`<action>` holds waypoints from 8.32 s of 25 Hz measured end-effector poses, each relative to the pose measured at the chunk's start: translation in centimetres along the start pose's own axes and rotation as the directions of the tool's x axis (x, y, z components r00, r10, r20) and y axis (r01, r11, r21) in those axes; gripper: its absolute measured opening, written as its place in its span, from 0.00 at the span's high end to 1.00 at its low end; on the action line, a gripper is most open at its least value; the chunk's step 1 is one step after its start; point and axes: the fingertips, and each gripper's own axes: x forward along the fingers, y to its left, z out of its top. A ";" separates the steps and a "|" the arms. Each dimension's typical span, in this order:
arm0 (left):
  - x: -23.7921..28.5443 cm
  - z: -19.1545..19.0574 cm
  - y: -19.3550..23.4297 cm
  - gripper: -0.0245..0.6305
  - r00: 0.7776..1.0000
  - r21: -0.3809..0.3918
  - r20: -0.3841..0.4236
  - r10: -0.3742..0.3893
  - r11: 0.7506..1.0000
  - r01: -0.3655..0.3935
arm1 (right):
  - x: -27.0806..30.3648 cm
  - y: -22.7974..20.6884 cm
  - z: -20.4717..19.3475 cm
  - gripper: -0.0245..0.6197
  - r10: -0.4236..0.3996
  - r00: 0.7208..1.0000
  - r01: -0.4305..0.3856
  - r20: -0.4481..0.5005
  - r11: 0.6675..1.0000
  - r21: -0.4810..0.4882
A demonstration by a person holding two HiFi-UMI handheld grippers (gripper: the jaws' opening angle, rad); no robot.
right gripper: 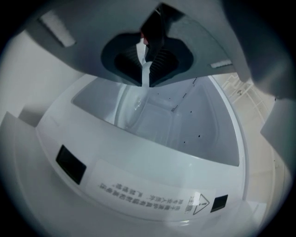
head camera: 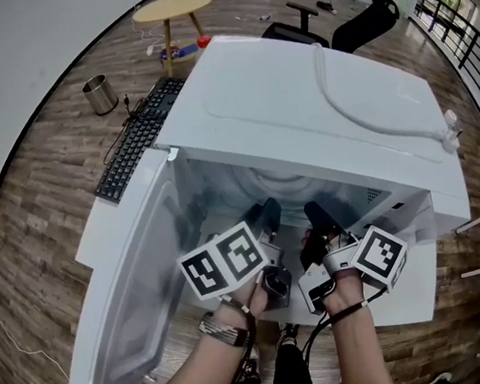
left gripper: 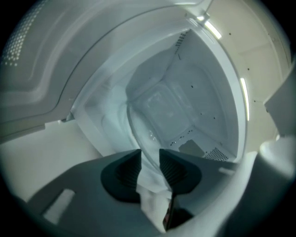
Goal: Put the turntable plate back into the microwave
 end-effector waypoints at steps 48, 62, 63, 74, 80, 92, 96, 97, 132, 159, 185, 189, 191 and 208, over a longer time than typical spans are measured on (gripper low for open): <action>-5.5 -1.3 -4.3 0.96 0.996 0.391 0.029 -0.088 0.918 0.069 | -5.0 3.3 -0.9 0.96 -0.117 0.991 0.133 0.062 0.850 -0.510; -8.4 0.0 -8.7 0.95 0.990 0.511 -0.022 -0.136 0.850 0.128 | -8.3 8.8 0.8 0.96 -0.127 0.985 0.170 0.114 0.738 -0.653; -8.6 0.0 -9.0 0.95 0.991 0.523 -0.023 -0.133 0.843 0.126 | -8.6 9.1 1.0 0.96 -0.124 0.985 0.171 0.117 0.736 -0.655; -11.4 2.6 -15.1 0.95 0.977 0.695 -0.026 -0.214 0.698 0.171 | -12.6 15.6 5.0 0.96 -0.039 0.978 0.175 0.207 0.697 -0.695; -13.1 4.6 -18.0 0.95 0.967 0.785 -0.008 -0.255 0.598 0.164 | -14.2 19.2 5.7 0.96 0.011 0.969 0.181 0.248 0.653 -0.735; -15.6 8.0 -22.7 0.95 0.941 0.922 0.023 -0.337 0.370 0.110 | -17.6 21.2 8.6 0.96 0.054 0.945 0.270 0.322 0.428 -0.863; -17.1 8.8 -24.6 0.95 0.925 0.929 0.051 -0.376 0.358 0.094 | -19.0 23.2 9.6 0.96 0.101 0.934 0.279 0.344 0.398 -0.874; -17.3 9.0 -25.1 0.95 0.922 0.930 0.061 -0.383 0.358 0.088 | -19.4 23.5 9.9 0.96 0.109 0.932 0.278 0.345 0.396 -0.875; -19.6 6.8 -28.5 0.95 0.911 0.942 -0.031 -0.411 0.292 0.164 | -23.1 25.6 9.2 0.96 0.117 0.917 0.283 0.383 0.486 -0.827; -31.0 -2.7 -28.9 0.95 0.931 0.926 0.040 -0.364 0.362 0.102 | -36.5 27.1 0.9 0.96 0.166 0.939 0.206 0.300 0.426 -0.881; -47.8 -16.3 -31.5 0.95 0.943 0.933 0.032 -0.333 0.347 0.091 | -54.3 26.7 -10.3 0.96 0.148 0.950 0.184 0.276 0.449 -0.874; -48.6 -16.0 -31.3 0.95 0.942 0.935 0.046 -0.332 0.347 0.077 | -54.4 27.2 -11.1 0.96 0.156 0.953 0.166 0.260 0.447 -0.879; -48.7 -16.0 -30.9 0.95 0.945 0.932 0.045 -0.325 0.353 0.077 | -54.2 27.2 -11.5 0.96 0.146 0.956 0.166 0.254 0.445 -0.880; -48.9 -15.5 -31.0 0.95 0.936 0.935 0.027 -0.352 0.339 0.101 | -53.7 27.6 -12.6 0.96 0.108 0.962 0.190 0.251 0.400 -0.897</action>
